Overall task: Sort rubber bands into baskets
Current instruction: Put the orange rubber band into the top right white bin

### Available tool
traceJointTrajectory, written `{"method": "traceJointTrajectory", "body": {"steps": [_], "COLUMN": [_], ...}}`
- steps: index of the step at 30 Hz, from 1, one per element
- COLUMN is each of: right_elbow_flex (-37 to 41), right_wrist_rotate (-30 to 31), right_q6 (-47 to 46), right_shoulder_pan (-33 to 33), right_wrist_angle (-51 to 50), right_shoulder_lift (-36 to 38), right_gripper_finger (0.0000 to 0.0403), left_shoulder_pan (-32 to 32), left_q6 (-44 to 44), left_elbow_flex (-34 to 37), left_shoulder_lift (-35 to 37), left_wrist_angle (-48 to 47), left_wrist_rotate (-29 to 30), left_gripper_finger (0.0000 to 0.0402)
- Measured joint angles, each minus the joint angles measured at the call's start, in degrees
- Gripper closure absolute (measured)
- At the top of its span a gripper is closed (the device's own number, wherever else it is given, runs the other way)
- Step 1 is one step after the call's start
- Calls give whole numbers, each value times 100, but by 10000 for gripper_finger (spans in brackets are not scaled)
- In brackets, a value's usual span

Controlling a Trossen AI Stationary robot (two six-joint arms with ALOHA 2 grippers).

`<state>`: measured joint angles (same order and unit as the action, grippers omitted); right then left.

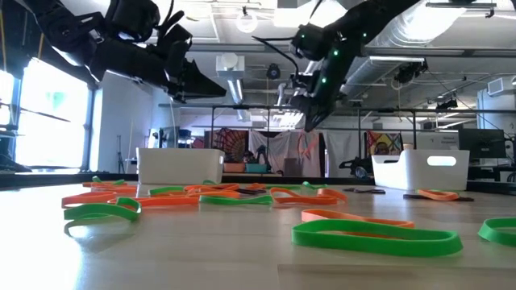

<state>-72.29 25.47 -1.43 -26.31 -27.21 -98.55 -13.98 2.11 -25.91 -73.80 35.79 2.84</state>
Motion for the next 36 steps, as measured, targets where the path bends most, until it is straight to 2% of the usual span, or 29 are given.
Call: {"method": "traceJointTrajectory", "body": {"steps": [4, 10, 15, 19, 27, 33, 36], "right_elbow_flex": [2, 4, 4, 4, 4, 4, 4], "right_wrist_rotate": [-94, -1054, -1927, -2208, -304, 1250, 1598], "right_q6": [-3, -613, -758, -647, -569, -85, 130], "right_shoulder_pan": [6, -218, -384, -447, -311, 36, 186], "right_wrist_angle": [-100, -400, -522, -617, -875, -212, 317], "right_shoulder_lift": [-256, -607, -638, -465, -4, 32, 12], "right_gripper_finger": [402, 403, 403, 403, 403, 403, 403], "left_shoulder_pan": [-2, -2, -2, -2, -2, -2, -2], "left_q6": [-15, -103, -105, -134, -149, -151, -193], "left_elbow_flex": [0, 0, 0, 0, -2, -2, -2], "left_shoulder_lift": [0, 0, 0, 0, 0, 0, 0], "left_wrist_angle": [-12, -22, -31, -50, -50, -52, -67], "left_wrist_rotate": [97, 109, 109, 109, 156, 282, 287], "left_gripper_finger": [397, 397, 397, 397, 397, 397, 397]}}
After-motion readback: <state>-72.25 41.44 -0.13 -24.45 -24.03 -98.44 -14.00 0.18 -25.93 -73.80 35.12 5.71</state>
